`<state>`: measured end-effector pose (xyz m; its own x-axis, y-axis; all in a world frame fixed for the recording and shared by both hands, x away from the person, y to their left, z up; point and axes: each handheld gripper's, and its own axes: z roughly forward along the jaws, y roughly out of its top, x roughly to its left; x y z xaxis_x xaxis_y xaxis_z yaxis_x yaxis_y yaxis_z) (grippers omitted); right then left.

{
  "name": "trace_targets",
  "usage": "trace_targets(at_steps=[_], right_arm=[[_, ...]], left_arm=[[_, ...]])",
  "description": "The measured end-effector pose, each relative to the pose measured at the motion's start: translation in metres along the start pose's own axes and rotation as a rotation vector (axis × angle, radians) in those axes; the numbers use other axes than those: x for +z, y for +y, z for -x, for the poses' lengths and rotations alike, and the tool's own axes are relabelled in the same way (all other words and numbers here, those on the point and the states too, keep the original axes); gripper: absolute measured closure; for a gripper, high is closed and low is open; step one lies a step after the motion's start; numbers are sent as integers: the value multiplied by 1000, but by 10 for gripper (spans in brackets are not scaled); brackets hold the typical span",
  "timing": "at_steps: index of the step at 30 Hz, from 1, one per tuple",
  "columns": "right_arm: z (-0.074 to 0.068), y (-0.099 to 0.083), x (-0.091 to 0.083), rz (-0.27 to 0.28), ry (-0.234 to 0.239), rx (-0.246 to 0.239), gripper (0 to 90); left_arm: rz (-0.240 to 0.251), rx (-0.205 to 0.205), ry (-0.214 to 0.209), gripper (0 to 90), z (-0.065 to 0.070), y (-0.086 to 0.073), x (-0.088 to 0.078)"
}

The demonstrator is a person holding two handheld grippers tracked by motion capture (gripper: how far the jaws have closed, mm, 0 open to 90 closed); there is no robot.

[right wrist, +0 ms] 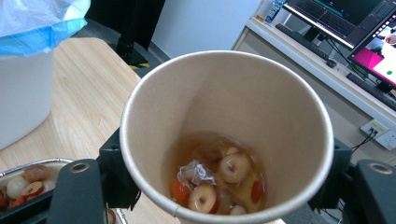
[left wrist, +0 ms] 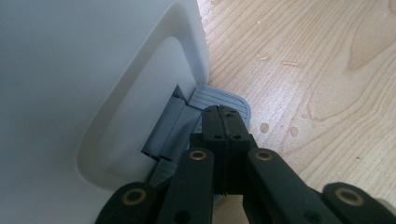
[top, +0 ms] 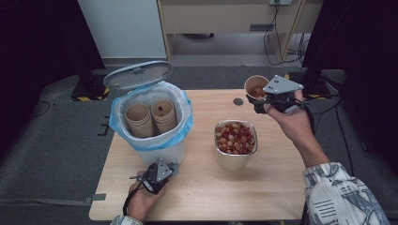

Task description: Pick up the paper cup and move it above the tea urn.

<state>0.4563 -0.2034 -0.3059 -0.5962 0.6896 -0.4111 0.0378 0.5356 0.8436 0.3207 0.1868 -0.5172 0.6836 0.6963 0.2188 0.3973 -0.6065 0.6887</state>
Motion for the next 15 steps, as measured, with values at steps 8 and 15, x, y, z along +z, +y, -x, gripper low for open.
trace_targets(at_steps=[8,15], right_arm=[[-2,8,4,8,9,-5,289],[-3,7,7,-4,13,-5,289]], left_arm=[[-1,0,1,899,0,0,0],[0,0,0,899,0,0,0]])
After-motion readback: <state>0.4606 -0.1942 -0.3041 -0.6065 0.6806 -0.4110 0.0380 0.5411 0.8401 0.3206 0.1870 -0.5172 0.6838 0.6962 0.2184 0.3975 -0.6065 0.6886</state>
